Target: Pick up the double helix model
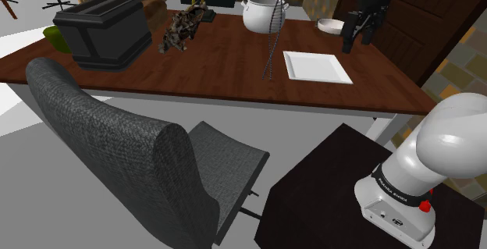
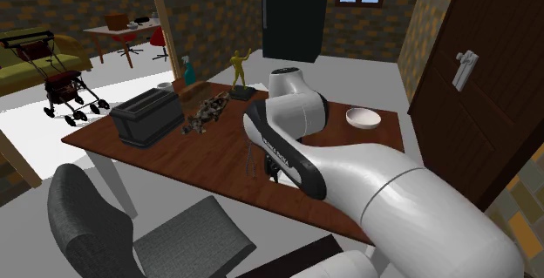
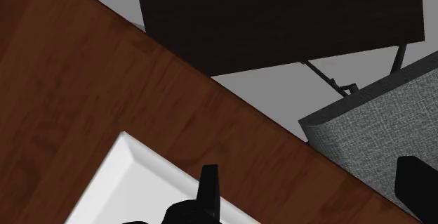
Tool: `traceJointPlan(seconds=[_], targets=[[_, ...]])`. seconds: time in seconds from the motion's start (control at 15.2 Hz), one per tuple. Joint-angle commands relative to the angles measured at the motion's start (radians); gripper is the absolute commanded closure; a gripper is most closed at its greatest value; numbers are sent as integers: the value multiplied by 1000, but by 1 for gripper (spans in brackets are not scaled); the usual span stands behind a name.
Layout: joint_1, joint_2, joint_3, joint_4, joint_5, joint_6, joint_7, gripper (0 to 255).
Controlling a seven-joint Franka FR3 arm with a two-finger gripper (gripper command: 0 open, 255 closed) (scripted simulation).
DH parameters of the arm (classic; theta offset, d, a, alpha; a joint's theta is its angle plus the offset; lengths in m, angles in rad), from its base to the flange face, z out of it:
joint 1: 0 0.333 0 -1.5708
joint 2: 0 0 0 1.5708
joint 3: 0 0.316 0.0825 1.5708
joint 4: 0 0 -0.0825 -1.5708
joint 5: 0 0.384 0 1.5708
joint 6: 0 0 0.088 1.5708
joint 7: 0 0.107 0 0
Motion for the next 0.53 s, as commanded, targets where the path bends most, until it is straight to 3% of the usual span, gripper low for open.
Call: traceJointPlan(seconds=[0.0, 0.46], targets=[[0, 0, 0, 0, 0, 0, 0, 0], [49, 257, -12, 244, 15, 43, -83, 0]])
